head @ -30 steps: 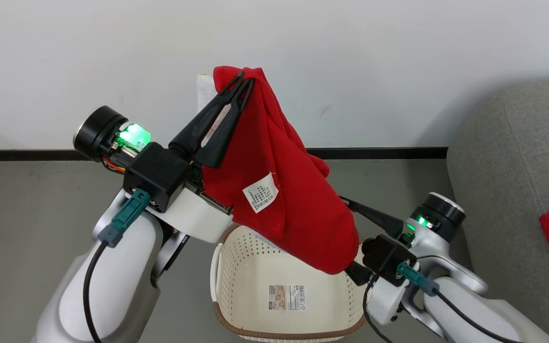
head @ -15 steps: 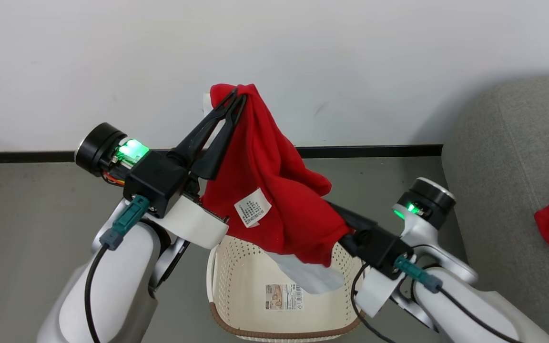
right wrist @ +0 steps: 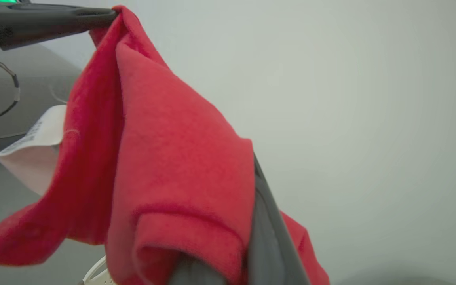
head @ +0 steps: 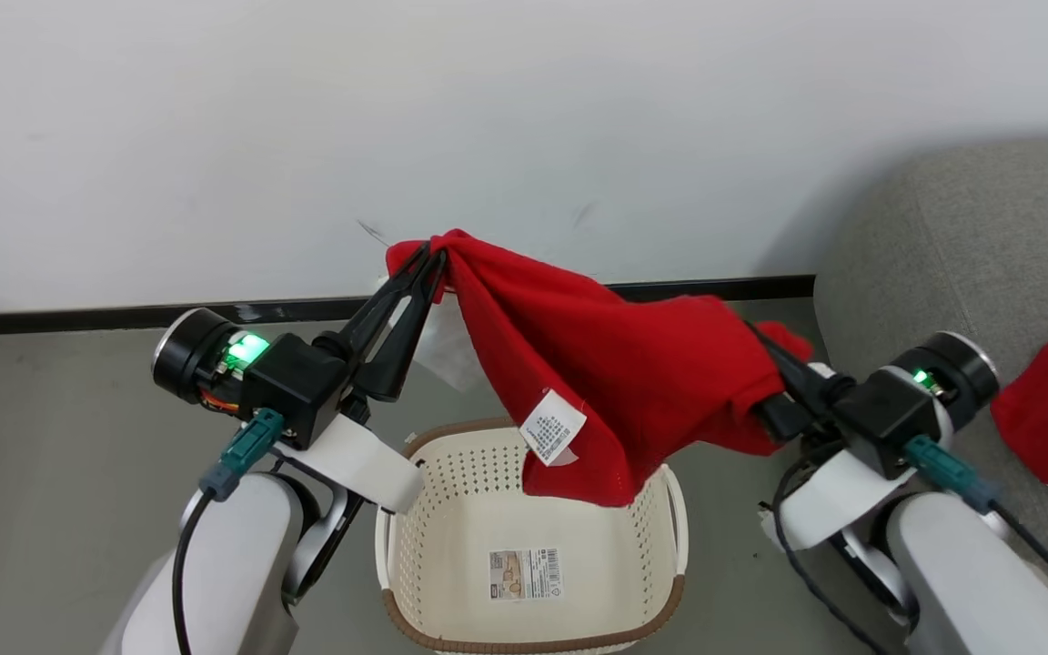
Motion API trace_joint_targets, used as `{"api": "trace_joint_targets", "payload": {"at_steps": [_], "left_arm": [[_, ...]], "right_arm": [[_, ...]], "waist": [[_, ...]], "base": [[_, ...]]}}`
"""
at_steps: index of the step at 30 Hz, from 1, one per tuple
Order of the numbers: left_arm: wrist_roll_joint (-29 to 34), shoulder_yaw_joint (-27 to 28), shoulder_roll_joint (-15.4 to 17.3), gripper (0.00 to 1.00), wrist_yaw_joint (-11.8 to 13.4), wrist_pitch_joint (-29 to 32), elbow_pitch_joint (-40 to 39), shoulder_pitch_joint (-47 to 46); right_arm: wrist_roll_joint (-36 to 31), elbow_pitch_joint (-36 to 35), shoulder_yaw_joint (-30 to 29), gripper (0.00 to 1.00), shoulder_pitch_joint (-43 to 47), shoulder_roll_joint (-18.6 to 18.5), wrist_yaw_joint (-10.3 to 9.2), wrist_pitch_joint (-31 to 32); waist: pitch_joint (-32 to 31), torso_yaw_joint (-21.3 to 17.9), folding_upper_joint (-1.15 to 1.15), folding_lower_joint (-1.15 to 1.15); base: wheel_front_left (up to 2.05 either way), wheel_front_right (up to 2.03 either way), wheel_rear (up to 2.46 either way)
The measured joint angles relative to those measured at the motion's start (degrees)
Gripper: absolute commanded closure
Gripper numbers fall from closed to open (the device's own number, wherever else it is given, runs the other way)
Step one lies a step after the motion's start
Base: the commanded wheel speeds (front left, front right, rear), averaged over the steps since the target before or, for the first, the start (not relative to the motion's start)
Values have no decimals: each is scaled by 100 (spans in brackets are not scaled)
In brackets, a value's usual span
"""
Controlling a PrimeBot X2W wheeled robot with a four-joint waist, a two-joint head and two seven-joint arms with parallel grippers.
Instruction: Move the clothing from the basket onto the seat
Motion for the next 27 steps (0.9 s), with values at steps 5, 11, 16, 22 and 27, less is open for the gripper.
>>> {"api": "trace_joint_targets", "payload": {"at_steps": [5,11,16,22,27], "left_arm": [[-162,-29,-58,54,-2,-7,107,136],[-345,-80,-169,0,-27,-59,167,272],[-502,-108,-187,0,-41,-129,210,415],[-560,-280,-240,0,-137,-207,202,525],[-597,-510,-279,0,-199,-250,172,638]], "right_arm": [[58,-222,-609,100,130,-94,0,1],[57,-531,-1408,100,319,-188,0,0],[49,-723,-2023,100,623,-219,0,1],[40,-924,-2496,100,1044,-205,0,1],[-13,-1109,-2862,100,1365,-146,0,0]], "waist": [[-54,-94,0,0],[-136,-224,0,0],[-208,-346,0,0],[-285,-505,0,0],[-331,-649,0,0]], "base": [[0,0,0],[0,0,0],[0,0,0],[0,0,0],[0,0,0]]}}
